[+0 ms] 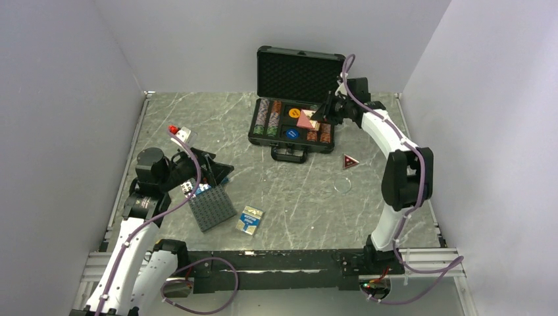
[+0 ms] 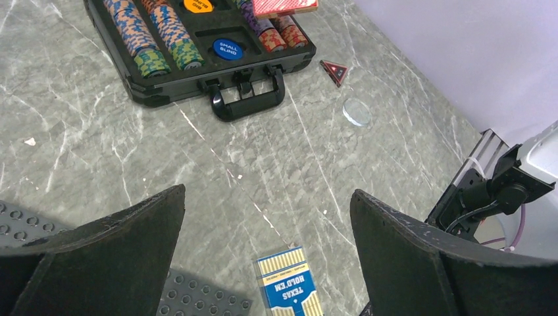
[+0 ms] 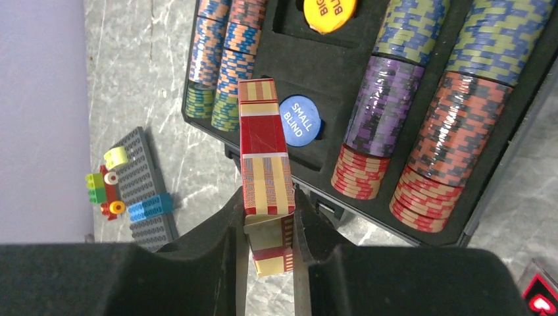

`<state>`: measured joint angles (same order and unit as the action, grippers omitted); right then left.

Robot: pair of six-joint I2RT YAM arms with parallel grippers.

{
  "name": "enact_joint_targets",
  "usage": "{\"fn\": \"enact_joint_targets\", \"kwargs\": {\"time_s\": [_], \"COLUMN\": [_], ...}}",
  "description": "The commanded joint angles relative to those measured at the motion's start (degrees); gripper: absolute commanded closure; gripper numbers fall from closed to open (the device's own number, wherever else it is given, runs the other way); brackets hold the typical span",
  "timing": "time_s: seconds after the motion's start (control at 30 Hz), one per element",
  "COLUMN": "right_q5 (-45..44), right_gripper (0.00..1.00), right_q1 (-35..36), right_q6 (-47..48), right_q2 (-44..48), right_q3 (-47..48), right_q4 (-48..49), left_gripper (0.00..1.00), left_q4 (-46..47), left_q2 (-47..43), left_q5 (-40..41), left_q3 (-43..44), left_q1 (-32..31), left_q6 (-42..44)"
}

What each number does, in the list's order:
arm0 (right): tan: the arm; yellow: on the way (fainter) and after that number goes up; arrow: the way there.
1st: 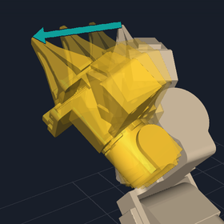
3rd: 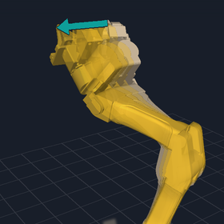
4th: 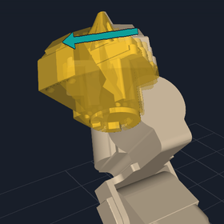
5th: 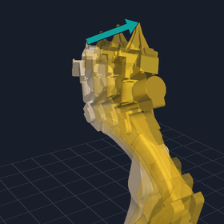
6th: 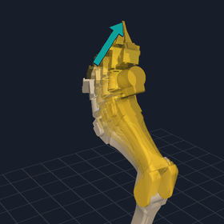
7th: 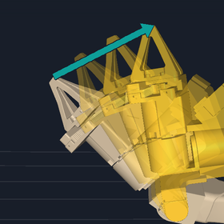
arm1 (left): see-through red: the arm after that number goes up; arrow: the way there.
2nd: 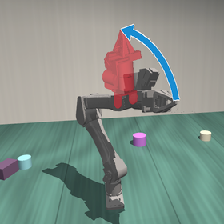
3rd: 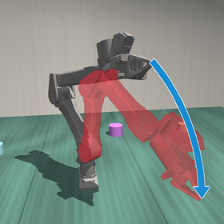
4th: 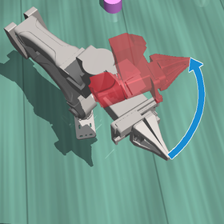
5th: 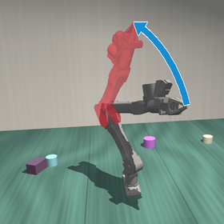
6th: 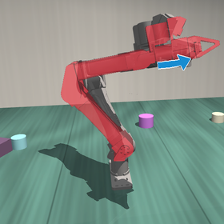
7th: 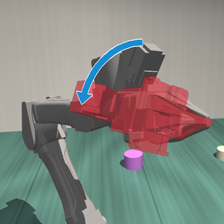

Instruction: Pack up texas hold em set

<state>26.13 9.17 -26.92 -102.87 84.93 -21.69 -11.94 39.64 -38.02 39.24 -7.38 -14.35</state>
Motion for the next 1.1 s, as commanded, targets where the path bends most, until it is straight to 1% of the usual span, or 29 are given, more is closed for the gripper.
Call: {"fn": "enact_joint_targets", "kwargs": {"time_s": [0.0, 0.17, 0.27, 0.6, 0.93, 0.97, 1.07], "right_q5": [5.42, 8.36, 9.40, 10.28, 10.23, 9.33, 6.68], "right_gripper": [1.00, 1.00, 1.00, 1.00, 1.00, 1.00, 0.93], "right_q1": [0.22, 0.30, 0.70, 0.94, 1.14, 1.34, 1.83], "right_q6": [2.04, 1.16, 0.21, -1.25, -0.04, 0.29, 1.05], "right_q2": [-3.59, -8.84, -10.73, -17.54, -23.57, -23.88, -24.83], "right_q3": [7.33, 10.77, 11.29, 15.11, 20.96, 21.40, 22.52], "right_q4": [-4.52, -6.01, -5.68, -6.89, -12.78, -13.29, -14.79], "left_gripper": [0.01, 0.01, 0.01, 0.01, 0.01, 0.01, 0.01], "left_q4": [0.35, -0.14, -0.24, -0.34, -0.24, -0.28, -0.21], "left_q2": [0.19, 0.00, 0.11, -0.16, -0.26, -0.26, -0.19], "left_q5": [-0.09, 0.80, 0.87, 0.98, 0.58, 0.54, 0.49], "left_q3": [2.41, 2.48, 2.50, 2.50, 2.42, 2.42, 2.41], "left_q1": [0.08, 0.08, 0.08, 0.13, 0.13, 0.11, 0.08], "left_q6": [1.46, 1.83, 1.96, 2.01, 1.76, 1.74, 1.64]}}
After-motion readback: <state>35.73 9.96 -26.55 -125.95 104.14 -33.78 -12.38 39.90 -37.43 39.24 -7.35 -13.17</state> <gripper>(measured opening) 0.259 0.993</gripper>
